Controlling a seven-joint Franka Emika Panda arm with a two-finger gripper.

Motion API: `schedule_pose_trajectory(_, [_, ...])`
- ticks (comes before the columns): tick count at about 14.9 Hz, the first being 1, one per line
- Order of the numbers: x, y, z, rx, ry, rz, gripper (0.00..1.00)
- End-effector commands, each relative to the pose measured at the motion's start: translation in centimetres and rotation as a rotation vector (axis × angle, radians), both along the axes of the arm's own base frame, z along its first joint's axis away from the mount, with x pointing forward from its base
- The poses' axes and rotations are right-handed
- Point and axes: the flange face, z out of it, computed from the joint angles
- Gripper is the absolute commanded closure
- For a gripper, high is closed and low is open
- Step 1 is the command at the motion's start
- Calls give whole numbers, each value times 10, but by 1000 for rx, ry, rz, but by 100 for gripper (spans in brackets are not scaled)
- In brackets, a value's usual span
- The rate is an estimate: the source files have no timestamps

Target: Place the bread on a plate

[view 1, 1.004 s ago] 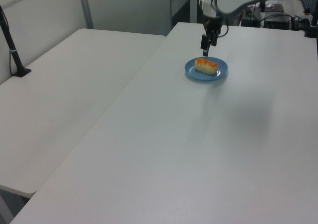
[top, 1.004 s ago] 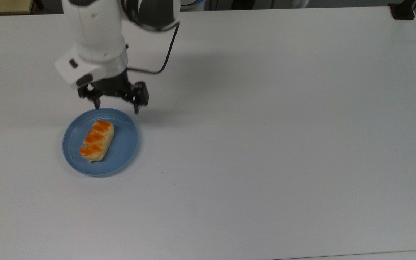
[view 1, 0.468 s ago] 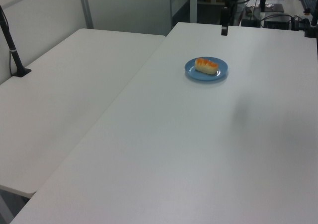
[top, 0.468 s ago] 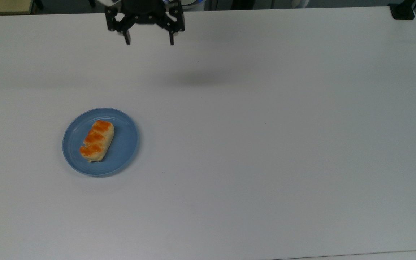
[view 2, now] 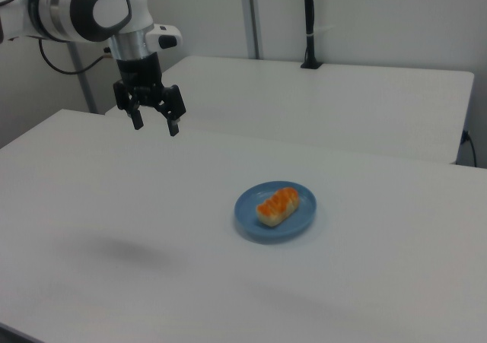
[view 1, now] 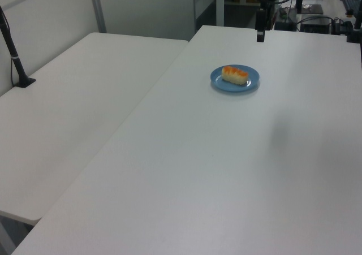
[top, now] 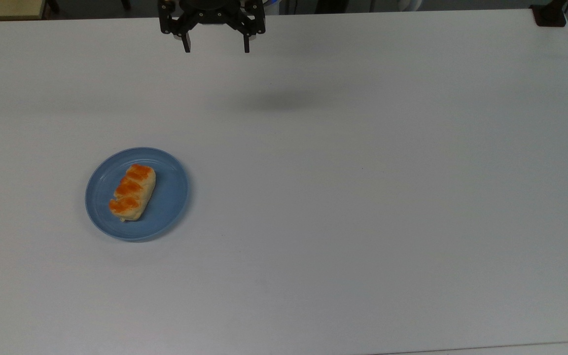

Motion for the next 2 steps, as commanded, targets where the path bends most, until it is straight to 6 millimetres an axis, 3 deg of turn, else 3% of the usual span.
schedule_pose_trajectory(1, [-9, 3, 1, -21, 16, -34, 0])
schedule_pose_trajectory(2, [-9, 2, 2, -21, 13, -37, 0])
